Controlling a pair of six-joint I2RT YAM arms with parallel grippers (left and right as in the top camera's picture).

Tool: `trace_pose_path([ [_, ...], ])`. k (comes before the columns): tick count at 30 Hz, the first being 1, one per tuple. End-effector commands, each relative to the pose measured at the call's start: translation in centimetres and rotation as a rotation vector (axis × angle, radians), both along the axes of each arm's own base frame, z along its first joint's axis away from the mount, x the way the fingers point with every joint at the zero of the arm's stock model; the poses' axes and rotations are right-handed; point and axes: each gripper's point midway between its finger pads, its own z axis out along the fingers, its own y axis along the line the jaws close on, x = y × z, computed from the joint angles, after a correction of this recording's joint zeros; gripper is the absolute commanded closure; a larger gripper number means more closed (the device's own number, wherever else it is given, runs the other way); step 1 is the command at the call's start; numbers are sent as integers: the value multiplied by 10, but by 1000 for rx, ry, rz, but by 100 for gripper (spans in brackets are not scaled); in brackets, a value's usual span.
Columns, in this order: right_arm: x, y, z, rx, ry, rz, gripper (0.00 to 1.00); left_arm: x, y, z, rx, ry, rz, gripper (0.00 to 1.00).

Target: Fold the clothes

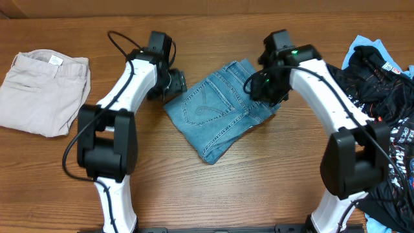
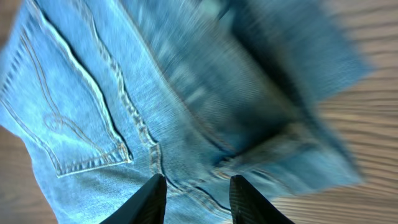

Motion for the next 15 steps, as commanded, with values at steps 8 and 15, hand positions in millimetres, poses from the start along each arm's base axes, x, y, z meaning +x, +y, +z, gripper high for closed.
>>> trace_pose_path([
  [8, 8, -27, -62, -181, 42, 1, 62, -84, -15, -25, -42, 370, -68, 49],
  [15, 60, -51, -55, -315, -185, 54, 57, -127, -18, -16, -8, 531, -110, 73],
])
